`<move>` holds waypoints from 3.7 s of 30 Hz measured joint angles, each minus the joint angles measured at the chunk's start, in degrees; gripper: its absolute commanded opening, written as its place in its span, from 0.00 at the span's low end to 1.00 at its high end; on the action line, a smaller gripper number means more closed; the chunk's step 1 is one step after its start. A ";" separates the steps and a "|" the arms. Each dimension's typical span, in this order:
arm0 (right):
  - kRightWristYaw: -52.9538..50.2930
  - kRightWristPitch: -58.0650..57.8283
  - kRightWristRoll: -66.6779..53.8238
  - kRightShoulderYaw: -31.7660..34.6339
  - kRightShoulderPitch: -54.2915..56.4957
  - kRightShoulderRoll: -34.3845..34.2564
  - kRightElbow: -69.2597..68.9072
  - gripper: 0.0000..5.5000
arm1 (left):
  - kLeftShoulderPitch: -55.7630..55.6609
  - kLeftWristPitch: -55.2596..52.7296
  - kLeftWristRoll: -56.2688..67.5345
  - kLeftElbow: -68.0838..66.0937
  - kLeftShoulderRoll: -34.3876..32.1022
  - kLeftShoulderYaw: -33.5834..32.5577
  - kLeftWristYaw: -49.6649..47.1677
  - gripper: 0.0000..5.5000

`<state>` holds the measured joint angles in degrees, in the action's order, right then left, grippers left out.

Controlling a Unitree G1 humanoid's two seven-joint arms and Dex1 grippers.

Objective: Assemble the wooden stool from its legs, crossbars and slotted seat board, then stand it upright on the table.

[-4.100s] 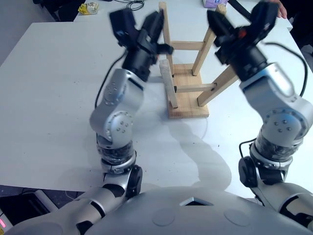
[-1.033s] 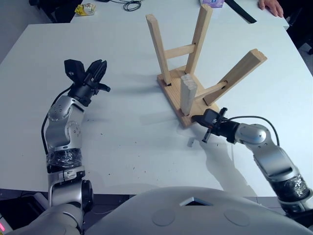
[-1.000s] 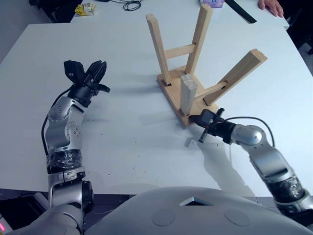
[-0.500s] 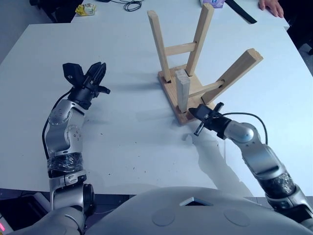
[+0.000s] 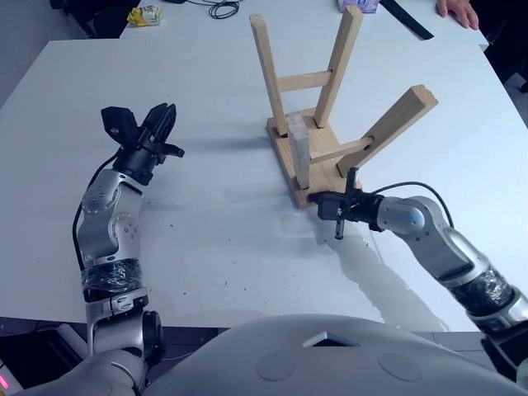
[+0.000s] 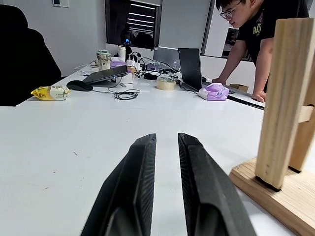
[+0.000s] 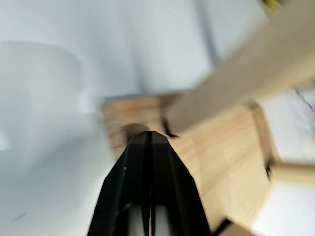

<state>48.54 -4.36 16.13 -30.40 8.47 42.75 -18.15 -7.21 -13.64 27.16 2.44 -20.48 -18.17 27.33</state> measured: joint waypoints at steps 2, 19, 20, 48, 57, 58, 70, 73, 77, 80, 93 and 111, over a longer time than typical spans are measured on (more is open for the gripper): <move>3.25 4.92 -1.87 0.52 0.68 2.81 1.34 0.00 | 0.33 0.62 0.01 0.52 0.43 -0.05 -0.14 0.15; 12.28 15.64 -14.72 13.03 0.62 14.23 16.57 0.00 | 1.68 0.69 0.05 1.72 -0.29 1.79 2.82 0.15; 12.42 14.09 -16.46 13.95 -0.32 13.89 15.93 0.00 | 1.95 0.57 0.10 2.00 -0.28 2.11 3.01 0.15; -1.92 -1.59 -10.07 20.00 -7.18 3.94 14.72 0.00 | 7.83 -19.20 -7.61 3.71 -1.27 18.32 2.04 0.00; -3.32 -4.09 -7.65 16.81 -7.44 0.25 11.74 0.00 | 8.10 -20.88 -7.26 6.35 -3.50 22.00 6.82 0.00; -3.35 -4.15 -7.38 16.79 -7.49 0.25 11.61 0.00 | 8.88 -21.23 -7.04 7.36 -4.08 22.12 7.28 0.00; -3.97 -9.40 -9.12 17.80 -17.59 0.09 -0.95 0.00 | 16.57 -25.33 -4.37 15.56 -8.67 18.26 8.85 0.00; -4.38 -11.37 -9.46 18.04 -19.47 -0.13 -3.44 0.00 | 18.08 -25.50 -3.81 16.84 -9.36 17.48 8.86 0.00; -5.02 -12.14 -10.33 19.02 -19.11 -1.02 -2.79 0.00 | 19.17 -25.42 -2.80 17.64 -8.51 15.41 8.32 0.00; -3.60 -13.23 -13.45 22.70 -18.93 -0.20 -1.65 0.00 | 19.25 -24.57 0.03 21.43 -6.81 8.76 5.12 0.00; 11.22 -10.42 -25.31 31.45 -29.33 8.44 -3.83 0.00 | 33.52 -14.36 -9.05 27.85 -15.57 7.53 8.65 0.00; 3.43 -10.27 -22.39 24.68 -22.73 1.42 -0.22 0.00 | 26.15 7.15 -16.83 9.03 -15.88 17.44 16.78 0.00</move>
<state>51.97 -14.63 -6.26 -5.72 -14.26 44.17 -18.37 18.94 -6.49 10.33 11.47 -36.36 -0.73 44.11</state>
